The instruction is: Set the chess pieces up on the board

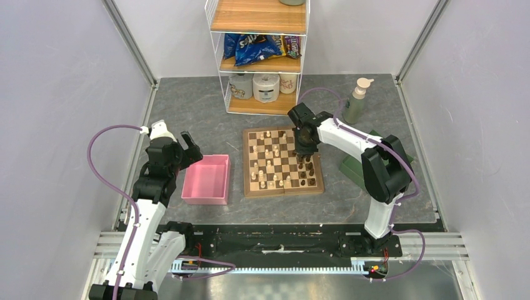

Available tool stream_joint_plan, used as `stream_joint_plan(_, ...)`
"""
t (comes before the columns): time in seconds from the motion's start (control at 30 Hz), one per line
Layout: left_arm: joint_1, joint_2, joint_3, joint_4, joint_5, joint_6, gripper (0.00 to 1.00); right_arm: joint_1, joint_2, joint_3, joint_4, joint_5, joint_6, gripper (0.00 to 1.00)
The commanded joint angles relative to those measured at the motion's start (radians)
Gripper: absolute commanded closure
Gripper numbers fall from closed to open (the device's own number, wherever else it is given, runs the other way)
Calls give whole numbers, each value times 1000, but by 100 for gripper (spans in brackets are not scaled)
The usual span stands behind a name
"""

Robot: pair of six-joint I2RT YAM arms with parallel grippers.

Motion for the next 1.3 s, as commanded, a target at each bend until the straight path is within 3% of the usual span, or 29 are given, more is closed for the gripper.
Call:
stream_joint_plan(0.0,0,-7,14,30,7,-26,1,-8,-38,1,25,21,-5,80)
stream_joint_plan(0.63,-1,-4,16,30,10,-26,1,-8,-52,51,13,-18,-22,62)
stream_joint_plan(1.27,0,-7,14,30,7,-26,1,-3,31,139,19,-44,-45,60)
